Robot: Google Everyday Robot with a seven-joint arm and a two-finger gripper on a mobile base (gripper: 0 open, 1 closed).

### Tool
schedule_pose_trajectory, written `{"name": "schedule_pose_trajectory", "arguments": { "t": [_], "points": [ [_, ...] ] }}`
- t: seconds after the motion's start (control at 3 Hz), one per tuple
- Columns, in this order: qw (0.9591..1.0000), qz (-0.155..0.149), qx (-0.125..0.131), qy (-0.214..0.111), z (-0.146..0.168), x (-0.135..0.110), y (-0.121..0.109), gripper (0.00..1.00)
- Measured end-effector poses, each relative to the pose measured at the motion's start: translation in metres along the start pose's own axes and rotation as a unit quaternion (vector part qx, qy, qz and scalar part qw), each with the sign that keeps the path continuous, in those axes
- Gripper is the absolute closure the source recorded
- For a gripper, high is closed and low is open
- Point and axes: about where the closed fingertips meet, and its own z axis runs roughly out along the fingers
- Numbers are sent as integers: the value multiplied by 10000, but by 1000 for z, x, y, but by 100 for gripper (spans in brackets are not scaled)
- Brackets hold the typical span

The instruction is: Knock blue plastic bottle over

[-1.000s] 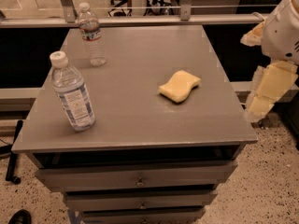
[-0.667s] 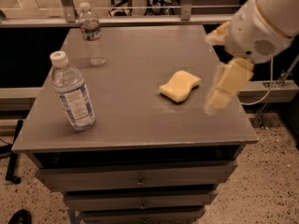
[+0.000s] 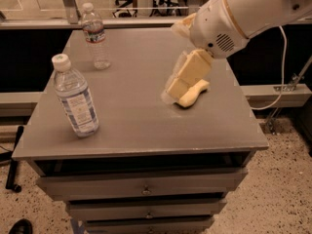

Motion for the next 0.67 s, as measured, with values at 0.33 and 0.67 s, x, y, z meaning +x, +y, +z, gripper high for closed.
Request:
{"name": "schedule_pose_trajectory", "arguments": {
  "t": [0.33, 0.67],
  "points": [
    [10000, 35, -43, -73, 2, 4, 4, 0],
    [9940, 24, -337, -1042, 46, -21, 22, 0]
  ]
}}
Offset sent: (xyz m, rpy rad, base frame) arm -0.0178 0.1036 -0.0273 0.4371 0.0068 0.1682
